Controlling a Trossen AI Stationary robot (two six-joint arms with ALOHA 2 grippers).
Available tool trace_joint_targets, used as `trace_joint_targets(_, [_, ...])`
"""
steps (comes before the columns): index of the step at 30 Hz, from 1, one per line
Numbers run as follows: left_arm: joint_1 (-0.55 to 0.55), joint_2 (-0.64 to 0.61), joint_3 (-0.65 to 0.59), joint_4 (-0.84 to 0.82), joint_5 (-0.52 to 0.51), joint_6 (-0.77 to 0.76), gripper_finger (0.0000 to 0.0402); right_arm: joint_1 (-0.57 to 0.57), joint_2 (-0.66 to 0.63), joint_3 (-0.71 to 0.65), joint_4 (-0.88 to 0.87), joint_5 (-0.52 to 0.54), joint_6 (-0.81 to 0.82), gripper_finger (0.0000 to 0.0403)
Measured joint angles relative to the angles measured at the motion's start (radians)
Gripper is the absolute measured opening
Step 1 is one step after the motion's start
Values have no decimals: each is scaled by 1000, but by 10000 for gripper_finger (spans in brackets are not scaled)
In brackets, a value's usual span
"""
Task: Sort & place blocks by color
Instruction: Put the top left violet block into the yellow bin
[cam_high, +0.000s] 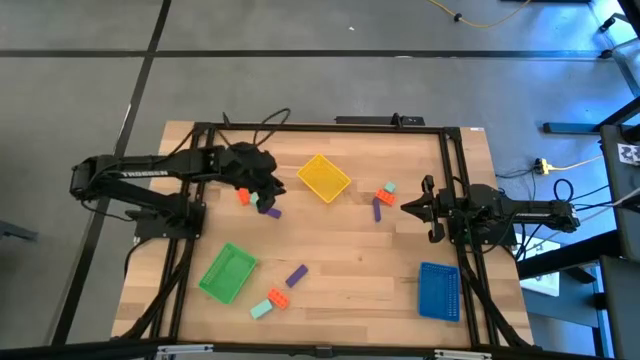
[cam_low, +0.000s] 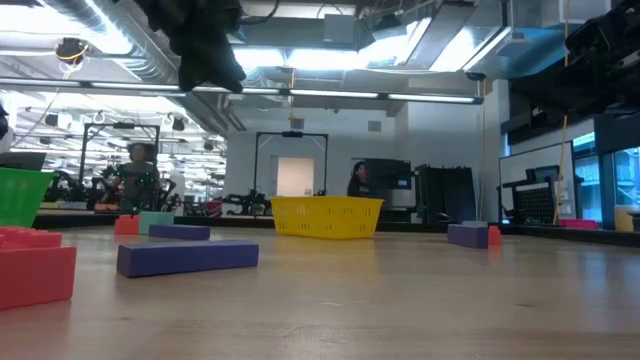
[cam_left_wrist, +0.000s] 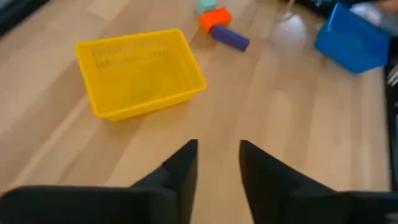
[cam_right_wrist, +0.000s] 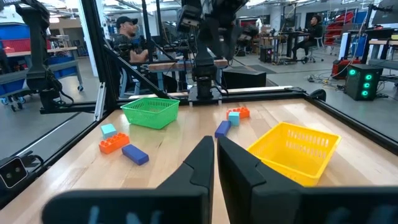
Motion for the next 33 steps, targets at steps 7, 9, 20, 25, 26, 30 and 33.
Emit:
trace_joint_targets(7, [0, 103, 138, -155, 7, 292, 187, 0, 0, 0, 0, 0, 0, 25])
trace_joint_targets(9, [0, 127, 155, -184, 32, 368, 193, 0, 0, 0, 0, 0, 0, 25])
trace_joint_targets(20, [-1, 219, 156, -197, 80, 467, 193, 0, 0, 0, 0, 0, 0, 25])
trace_joint_targets(25, [-1, 251, 157, -197, 79, 468, 193, 0, 0, 0, 0, 0, 0, 25])
trace_joint_targets(26, [-1, 257, 156, -197, 79, 474, 192, 0, 0, 0, 0, 0, 0, 25])
trace_joint_targets(30, [-13, 273, 157, -198, 77, 510, 191, 0, 0, 0, 0, 0, 0, 25])
trace_joint_targets(33, [-26, 290, 157, -205, 77, 544, 191, 0, 0, 0, 0, 0, 0, 25])
